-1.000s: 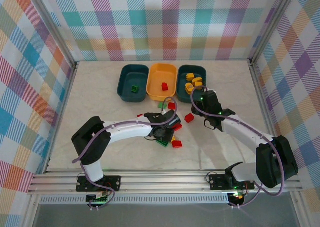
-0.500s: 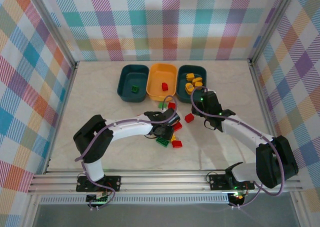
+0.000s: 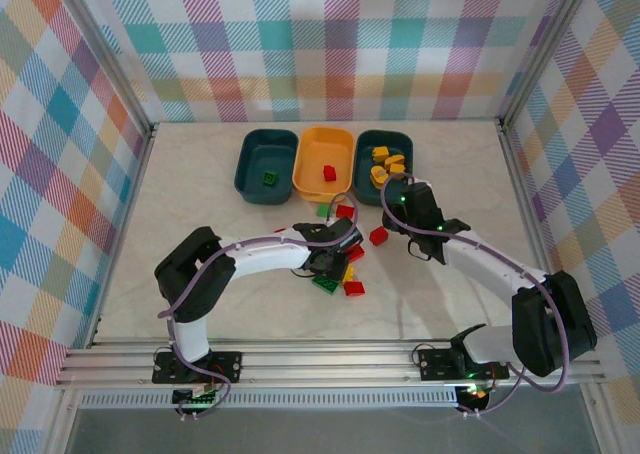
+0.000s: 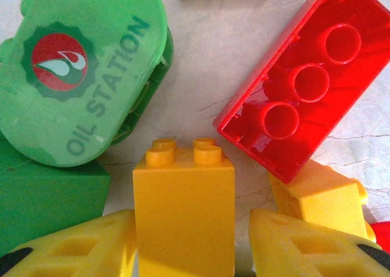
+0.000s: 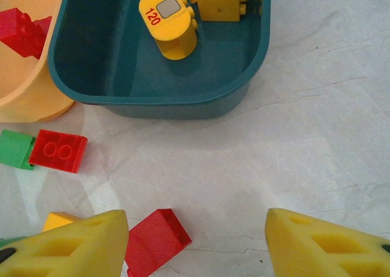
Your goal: Sort the legos into containers by color
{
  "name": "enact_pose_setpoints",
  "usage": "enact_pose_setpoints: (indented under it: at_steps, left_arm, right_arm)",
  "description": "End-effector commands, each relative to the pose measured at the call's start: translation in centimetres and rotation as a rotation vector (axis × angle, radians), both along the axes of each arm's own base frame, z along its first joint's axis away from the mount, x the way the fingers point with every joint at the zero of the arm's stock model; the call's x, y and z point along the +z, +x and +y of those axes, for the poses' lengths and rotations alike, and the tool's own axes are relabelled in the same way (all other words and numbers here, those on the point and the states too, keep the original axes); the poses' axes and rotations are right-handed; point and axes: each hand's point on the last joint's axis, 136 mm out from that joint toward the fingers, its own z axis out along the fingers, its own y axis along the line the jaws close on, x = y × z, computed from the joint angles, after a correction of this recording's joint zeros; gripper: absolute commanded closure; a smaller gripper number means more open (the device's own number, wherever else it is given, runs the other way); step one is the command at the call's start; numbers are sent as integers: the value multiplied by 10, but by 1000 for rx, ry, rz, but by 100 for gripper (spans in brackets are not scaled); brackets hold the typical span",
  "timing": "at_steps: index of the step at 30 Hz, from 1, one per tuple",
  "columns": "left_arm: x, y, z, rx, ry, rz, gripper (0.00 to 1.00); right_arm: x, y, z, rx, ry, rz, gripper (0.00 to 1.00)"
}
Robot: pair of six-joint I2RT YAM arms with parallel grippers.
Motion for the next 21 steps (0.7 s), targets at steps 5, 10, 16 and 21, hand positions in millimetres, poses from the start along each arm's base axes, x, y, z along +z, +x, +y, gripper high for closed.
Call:
enact_pose_setpoints:
  at_steps: [5, 10, 16, 21]
  left_arm:
    - [3, 4, 3, 0, 11, -13, 70]
    - [42, 10, -9, -25, -59, -53, 72]
    - [105, 28, -21, -57, -133, -153, 72]
    - [140, 77, -33, -5, -235, -193, 73]
  right_arm:
    - [6, 1, 2, -2, 9, -35, 39]
    - [5, 1, -1, -17, 2, -38, 39]
    - [4, -2, -29, -166, -38, -64, 33]
    - [-1, -11, -68, -345, 28, -63, 20]
